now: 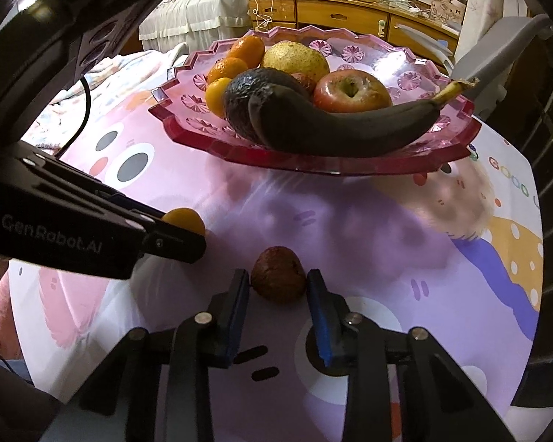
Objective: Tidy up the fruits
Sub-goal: 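Grasp a small orange with the left tool while the right tool grasps a brown fruit, then carry the small orange and brown fruit with both tools over the bowl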
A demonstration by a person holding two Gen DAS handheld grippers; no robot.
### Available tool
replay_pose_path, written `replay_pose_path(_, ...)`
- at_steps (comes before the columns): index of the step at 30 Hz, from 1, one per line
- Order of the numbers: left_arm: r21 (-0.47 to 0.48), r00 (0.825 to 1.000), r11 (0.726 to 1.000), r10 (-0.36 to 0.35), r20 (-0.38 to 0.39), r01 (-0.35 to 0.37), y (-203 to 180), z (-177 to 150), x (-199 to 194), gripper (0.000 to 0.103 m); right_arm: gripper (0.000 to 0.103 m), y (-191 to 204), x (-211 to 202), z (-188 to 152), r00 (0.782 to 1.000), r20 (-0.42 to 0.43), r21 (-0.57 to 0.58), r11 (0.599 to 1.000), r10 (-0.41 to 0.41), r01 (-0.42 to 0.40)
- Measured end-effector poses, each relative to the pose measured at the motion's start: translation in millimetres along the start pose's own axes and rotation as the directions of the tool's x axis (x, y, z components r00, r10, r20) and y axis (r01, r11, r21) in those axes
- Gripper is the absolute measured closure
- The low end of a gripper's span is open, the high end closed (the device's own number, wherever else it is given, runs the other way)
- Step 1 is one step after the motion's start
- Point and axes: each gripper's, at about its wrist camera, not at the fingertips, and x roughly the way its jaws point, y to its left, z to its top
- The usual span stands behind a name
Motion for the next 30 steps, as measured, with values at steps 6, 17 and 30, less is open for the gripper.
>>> replay_pose_path(6,-0.002,1.000,1.000,0.009,-0.012,-0.009,7,-3,-6,0.075,0.073,7,1,5,0.999,-0.037,-0.008,1.000,0.002,-0.002)
replay_pose_path(17,-0.008,1.000,1.000,0.025,0.014,-0.025,22,-6,-49,0.075,0.073,34,-25,18,0.998,-0.031,-0.017,0.998,0.057,-0.057)
replay_pose_path(30,0.061,0.992,0.997,0.031,0.124,-0.039,35,19,-123,0.075,0.073,66,-66,59,0.989,0.114,0.032,0.995,0.092,-0.097)
